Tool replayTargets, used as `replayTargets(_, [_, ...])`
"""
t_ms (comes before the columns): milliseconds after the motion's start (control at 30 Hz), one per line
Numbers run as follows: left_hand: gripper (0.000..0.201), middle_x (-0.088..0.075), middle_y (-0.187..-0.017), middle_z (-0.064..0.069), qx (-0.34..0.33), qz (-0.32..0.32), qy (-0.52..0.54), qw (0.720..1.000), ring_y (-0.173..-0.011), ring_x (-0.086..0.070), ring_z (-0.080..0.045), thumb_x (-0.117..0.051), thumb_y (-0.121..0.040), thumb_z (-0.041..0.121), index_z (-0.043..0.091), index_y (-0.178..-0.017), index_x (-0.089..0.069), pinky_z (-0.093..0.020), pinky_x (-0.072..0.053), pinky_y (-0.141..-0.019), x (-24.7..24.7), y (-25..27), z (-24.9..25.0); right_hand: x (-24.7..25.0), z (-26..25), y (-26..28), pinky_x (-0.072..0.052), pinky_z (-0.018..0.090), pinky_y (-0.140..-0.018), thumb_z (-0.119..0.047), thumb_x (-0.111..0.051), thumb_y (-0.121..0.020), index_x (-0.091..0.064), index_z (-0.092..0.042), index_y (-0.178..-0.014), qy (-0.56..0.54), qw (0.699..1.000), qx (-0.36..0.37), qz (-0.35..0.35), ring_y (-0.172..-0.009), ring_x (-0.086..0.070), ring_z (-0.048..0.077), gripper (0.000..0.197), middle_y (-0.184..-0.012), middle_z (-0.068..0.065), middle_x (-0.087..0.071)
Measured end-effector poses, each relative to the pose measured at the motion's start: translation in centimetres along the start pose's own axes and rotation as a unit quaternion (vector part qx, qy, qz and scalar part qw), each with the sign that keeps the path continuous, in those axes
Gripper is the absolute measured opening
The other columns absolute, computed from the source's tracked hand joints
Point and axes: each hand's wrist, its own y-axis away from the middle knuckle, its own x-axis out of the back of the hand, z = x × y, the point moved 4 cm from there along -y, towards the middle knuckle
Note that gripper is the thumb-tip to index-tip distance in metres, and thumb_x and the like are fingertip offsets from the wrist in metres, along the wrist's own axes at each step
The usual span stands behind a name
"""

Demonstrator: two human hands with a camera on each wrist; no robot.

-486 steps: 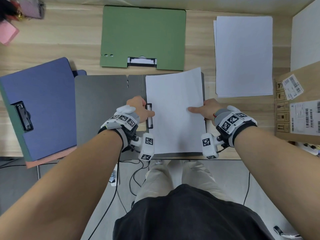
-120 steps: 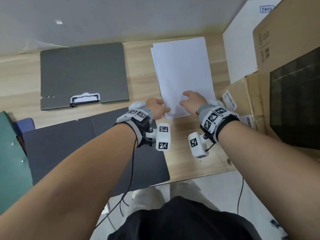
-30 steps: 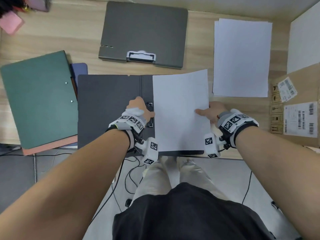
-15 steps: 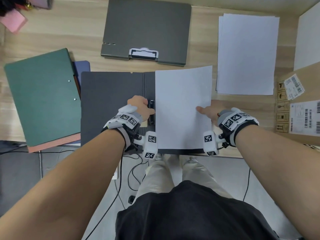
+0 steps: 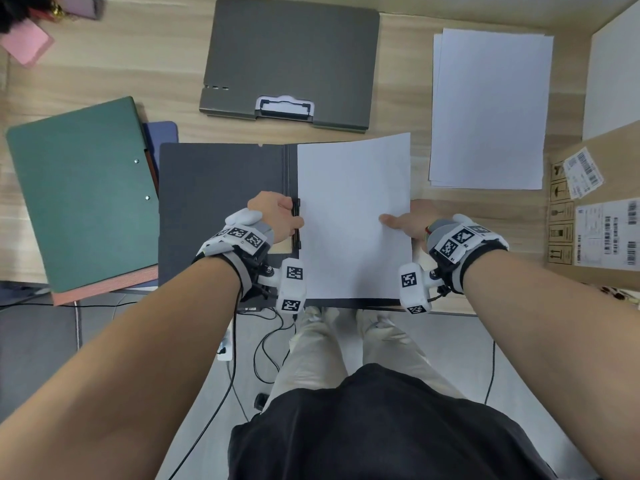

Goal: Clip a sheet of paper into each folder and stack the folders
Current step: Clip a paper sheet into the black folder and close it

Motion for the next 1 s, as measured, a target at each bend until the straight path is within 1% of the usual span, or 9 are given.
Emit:
replayTargets(67, [0.043,-0.072,-0.097,-0.003,-0.001,0.0,-0.01,1.0,-0.083,-0.074,-0.025,-0.078,-0.074,0.013,0.014,-0.116,-0.07,-0.037,-0.061,-0.084,0.1,-0.1,-0.1,-0.2,0.0,-0.4,-0.042,0.042,-0.105,-0.048,-0.073,-0.08,-0.043,-0.005,-0.141,0.0,1.0,-0.004,0.002,-0.127,-0.051,0.031,0.08,-0.141,0.01,-0.052])
replayTargets(133, [0.044,-0.073,-0.097,-0.002,0.004,-0.004,-0.015,1.0,-0.083,-0.075,-0.025,-0.078,-0.073,0.015,0.016,-0.116,-0.07,-0.037,-0.061,-0.084,0.0,-0.1,-0.1,-0.3,-0.4,0.1,-0.041,0.038,-0.104,-0.045,-0.071,-0.083,-0.038,-0.003,-0.144,0.01,1.0,-0.009,0.004,-0.13,-0.048,0.031,0.081,-0.144,0.01,-0.047])
replayTargets(233, [0.041,-0.074,-0.096,-0.002,0.011,-0.001,-0.016,1.0,-0.084,-0.074,-0.026,-0.079,-0.074,0.014,0.014,-0.114,-0.07,-0.037,-0.061,-0.085,0.0,-0.3,0.0,-0.3,-0.2,-0.4,-0.039,0.032,-0.095,-0.04,-0.068,-0.088,-0.037,0.0,-0.143,0.024,1.0,-0.011,0.009,-0.129,-0.047,0.031,0.075,-0.143,0.012,-0.048])
replayTargets(367, [0.039,-0.074,-0.096,-0.002,0.013,-0.003,-0.023,1.0,-0.083,-0.074,-0.025,-0.08,-0.074,0.015,0.016,-0.112,-0.069,-0.037,-0.061,-0.085,-0.1,-0.5,-0.1,-0.4,-0.1,-0.6,-0.039,0.032,-0.096,-0.041,-0.068,-0.088,-0.038,0.001,-0.142,0.023,1.0,-0.007,0.016,-0.129,-0.048,0.031,0.075,-0.142,0.012,-0.048])
replayTargets(500, [0.042,-0.074,-0.096,-0.001,0.009,-0.005,-0.038,0.999,-0.08,-0.075,-0.024,-0.082,-0.069,0.023,0.021,-0.109,-0.07,-0.037,-0.061,-0.083,-0.1,-0.8,-0.2,-0.4,-0.2,-0.8,-0.038,0.036,-0.104,-0.043,-0.07,-0.085,-0.035,-0.001,-0.145,0.014,1.0,-0.005,0.015,-0.132,-0.045,0.031,0.082,-0.147,0.011,-0.044])
replayTargets(600, [0.042,-0.074,-0.095,-0.001,0.003,-0.002,-0.048,0.999,-0.081,-0.075,-0.024,-0.083,-0.071,0.023,0.02,-0.111,-0.069,-0.037,-0.061,-0.083,-0.1,-0.7,-0.1,-0.6,0.1,-1.3,-0.038,0.037,-0.105,-0.044,-0.071,-0.084,-0.035,-0.001,-0.146,0.011,1.0,-0.006,0.012,-0.133,-0.045,0.031,0.083,-0.147,0.011,-0.044])
replayTargets(867, [0.036,-0.073,-0.097,-0.001,0.007,0.018,-0.071,0.997,-0.082,-0.074,-0.025,-0.087,-0.067,0.029,0.026,-0.095,-0.065,-0.038,-0.061,-0.083,-0.3,-0.5,0.3,-0.6,0.2,-1.5,-0.041,0.039,-0.106,-0.051,-0.074,-0.078,-0.04,-0.004,-0.143,0.007,1.0,-0.009,0.003,-0.129,-0.049,0.03,0.087,-0.144,0.007,-0.048])
replayTargets(900, [0.036,-0.073,-0.099,-0.001,0.008,0.022,-0.081,0.996,-0.083,-0.074,-0.025,-0.087,-0.068,0.029,0.026,-0.097,-0.065,-0.038,-0.06,-0.084,-0.3,-0.5,0.4,-0.6,0.2,-1.6,-0.041,0.04,-0.107,-0.051,-0.073,-0.078,-0.038,-0.004,-0.145,0.011,1.0,-0.009,0.001,-0.131,-0.048,0.03,0.088,-0.146,0.008,-0.046])
replayTargets(1000, [0.046,-0.071,-0.102,0.0,0.013,0.033,-0.121,0.992,-0.085,-0.072,-0.023,-0.085,-0.07,0.033,0.022,-0.11,-0.067,-0.037,-0.06,-0.084,-0.4,-0.2,0.8,-0.6,0.4,-1.9,-0.038,0.038,-0.108,-0.046,-0.07,-0.084,-0.031,-0.001,-0.147,0.025,1.0,-0.012,0.012,-0.134,-0.043,0.031,0.087,-0.149,0.011,-0.041])
